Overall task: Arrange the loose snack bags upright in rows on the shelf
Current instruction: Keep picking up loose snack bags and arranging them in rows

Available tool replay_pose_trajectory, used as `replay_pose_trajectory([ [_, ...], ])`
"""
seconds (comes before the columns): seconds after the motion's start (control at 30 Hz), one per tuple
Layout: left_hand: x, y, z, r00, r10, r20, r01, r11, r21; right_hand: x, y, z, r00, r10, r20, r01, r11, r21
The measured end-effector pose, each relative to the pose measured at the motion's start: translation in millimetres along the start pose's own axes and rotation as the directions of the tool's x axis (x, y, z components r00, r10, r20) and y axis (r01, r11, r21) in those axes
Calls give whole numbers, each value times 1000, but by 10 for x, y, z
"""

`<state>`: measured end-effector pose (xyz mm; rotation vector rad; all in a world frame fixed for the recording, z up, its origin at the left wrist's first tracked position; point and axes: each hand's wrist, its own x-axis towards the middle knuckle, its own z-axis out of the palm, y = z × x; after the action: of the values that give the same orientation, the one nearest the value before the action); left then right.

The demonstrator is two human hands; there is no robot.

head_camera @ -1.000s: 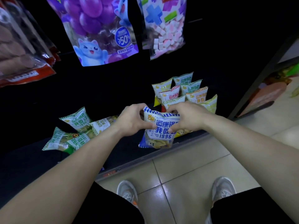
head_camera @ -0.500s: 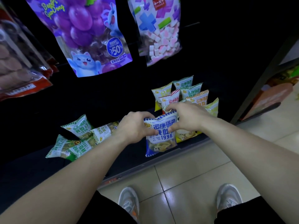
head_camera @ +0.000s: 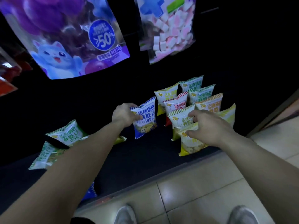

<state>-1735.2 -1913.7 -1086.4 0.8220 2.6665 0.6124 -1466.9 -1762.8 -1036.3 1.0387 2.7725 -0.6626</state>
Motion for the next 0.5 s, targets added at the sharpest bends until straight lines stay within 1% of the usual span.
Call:
replay_pose_trajectory([
  [0.17,504,-92,317,998,-38,-57,34,997,-71,144,-65,184,1000,-8,26,9,1000,-30],
  [0.3,776,-133,448,995,-50,-84,47,998,-43,181,-43,285,998,5,68,-1,999,-51],
  [0.4,882,-183,472,994,-54,-96,49,997,-55,182,5,302,998,1,67,2,999,-44],
  [0.47,918,-238,464,995,-30,-92,32,999,16,175,34,301,998,10,67,-6,999,-51],
  [0.5,905,-254,456,996,-6,-85,16,993,117,168,49,303,997,17,74,-12,998,-59],
])
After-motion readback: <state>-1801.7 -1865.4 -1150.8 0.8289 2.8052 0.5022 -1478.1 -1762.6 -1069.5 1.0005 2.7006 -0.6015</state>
